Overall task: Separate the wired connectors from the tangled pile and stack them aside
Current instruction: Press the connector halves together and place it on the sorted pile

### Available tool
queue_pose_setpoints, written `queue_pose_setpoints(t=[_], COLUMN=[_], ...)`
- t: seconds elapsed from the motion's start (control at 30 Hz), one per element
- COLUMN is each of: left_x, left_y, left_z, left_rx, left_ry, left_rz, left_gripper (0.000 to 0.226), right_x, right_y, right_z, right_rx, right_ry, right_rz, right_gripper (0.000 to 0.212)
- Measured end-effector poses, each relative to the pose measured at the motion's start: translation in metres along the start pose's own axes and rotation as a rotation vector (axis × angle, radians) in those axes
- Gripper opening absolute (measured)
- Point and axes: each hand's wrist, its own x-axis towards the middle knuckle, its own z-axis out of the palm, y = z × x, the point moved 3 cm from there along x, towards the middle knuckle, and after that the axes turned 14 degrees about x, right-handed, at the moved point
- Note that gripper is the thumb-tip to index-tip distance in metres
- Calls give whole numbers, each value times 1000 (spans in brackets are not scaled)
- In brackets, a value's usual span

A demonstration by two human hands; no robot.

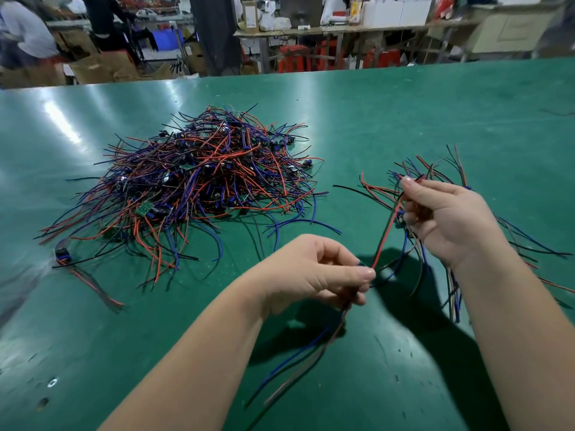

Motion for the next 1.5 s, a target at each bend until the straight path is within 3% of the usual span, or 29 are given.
queue_pose_setpoints(t=[0.13, 0.23, 0.37, 0.47, 0.53, 0.6, 0.67, 0.77, 0.87, 0.97, 1.07, 1.2, 1.27, 1.4, 1.5], left_x=[-3, -5, -3, 3, 4, 6, 6, 7, 8, 8, 7, 8, 10, 12, 11], left_y=[1, 2, 6, 10, 11, 10, 9, 8, 9, 8, 9, 6, 1, -5, -5], left_z=[0, -3, -5, -8, -13, -16, -17, -15, -7, -2, -6, -15, -15, -13, -13], left_rx=[12, 35, -25, -251, -441, -531, -416, -198, -113, -18, -69, -182, -102, 9, 3], left_ry=[-83, -107, 29, 135, 229, 346, 490, 629, 587, 501, 448, 502, 539, 504, 413], left_rz=[-14, 11, 153, 238, 262, 268, 252, 261, 309, 339, 296, 189, 161, 75, 22], left_gripper=[4, 11, 13, 13, 13, 16, 24, 24, 7, 32, 55, 8, 19, 17, 12], right_x=[5, 9, 11, 4, -7, -16, -22, -22, -18, -14, -13, -17, -19, -20, -14], right_y=[3, 8, 16, 30, 37, 42, 44, 43, 44, 42, 40, 43, 46, 45, 40], right_z=[-5, -6, -6, 0, 7, 15, 23, 29, 28, 28, 26, 24, 24, 23, 20], right_rx=[23, 118, 70, -213, -396, -397, -261, -128, -76, 24, -17, -140, -198, -437, -407], right_ry=[49, 67, 7, -178, -374, -551, -627, -554, -417, -342, -341, -415, -448, -472, -373], right_rz=[-13, 63, 243, 329, 341, 336, 271, 196, 179, 200, 236, 249, 251, 162, 116], right_gripper=[13, 29, 36, 29, 9, 23, 26, 19, 18, 14, 11, 13, 15, 13, 13])
